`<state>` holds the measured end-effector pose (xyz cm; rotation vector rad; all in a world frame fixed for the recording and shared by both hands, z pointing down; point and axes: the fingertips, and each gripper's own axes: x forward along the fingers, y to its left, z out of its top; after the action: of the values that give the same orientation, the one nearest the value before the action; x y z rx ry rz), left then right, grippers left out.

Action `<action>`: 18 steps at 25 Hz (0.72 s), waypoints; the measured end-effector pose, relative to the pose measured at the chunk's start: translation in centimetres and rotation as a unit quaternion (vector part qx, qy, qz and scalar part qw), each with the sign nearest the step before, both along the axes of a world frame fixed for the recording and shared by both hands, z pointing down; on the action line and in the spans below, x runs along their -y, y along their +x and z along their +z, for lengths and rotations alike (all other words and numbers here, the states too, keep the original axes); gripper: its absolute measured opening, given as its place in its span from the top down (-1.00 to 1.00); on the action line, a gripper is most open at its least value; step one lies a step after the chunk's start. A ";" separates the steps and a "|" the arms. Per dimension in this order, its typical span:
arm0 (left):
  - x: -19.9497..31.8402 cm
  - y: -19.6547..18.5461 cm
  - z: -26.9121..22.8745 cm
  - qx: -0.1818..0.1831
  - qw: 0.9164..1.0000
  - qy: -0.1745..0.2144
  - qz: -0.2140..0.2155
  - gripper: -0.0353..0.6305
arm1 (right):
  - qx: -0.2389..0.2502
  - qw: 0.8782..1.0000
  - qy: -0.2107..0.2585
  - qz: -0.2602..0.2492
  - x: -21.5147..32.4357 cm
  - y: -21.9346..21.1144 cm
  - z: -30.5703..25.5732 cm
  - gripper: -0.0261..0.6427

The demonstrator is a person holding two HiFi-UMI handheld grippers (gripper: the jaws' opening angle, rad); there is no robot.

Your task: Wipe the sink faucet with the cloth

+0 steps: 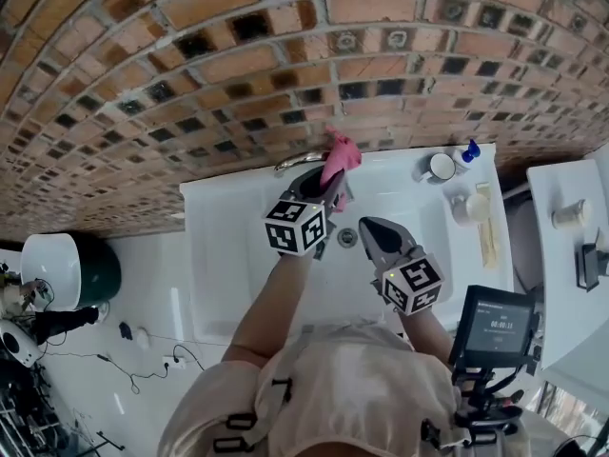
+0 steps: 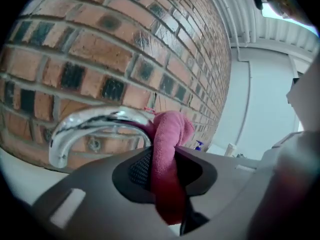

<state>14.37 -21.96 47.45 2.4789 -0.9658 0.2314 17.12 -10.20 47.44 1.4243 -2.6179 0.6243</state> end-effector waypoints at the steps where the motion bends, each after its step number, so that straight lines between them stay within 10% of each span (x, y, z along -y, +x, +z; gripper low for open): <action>1: 0.1 0.3 0.8 0.009 1.000 -0.005 0.002 0.62 | 0.002 1.000 -0.002 0.005 0.0 0.6 0.2 0.94; 11: 0.3 1.5 6.0 0.070 0.996 -0.056 0.007 0.62 | 0.013 1.000 -0.004 0.011 0.6 2.6 0.7 0.94; 18: -0.5 1.2 -0.2 -0.002 1.000 -0.003 -0.013 0.62 | 0.008 1.000 -0.004 0.005 0.7 2.2 0.6 0.94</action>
<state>15.55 -21.49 47.24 2.4597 -0.9933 0.2217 19.28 -10.93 48.06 1.4359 -2.6186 0.6493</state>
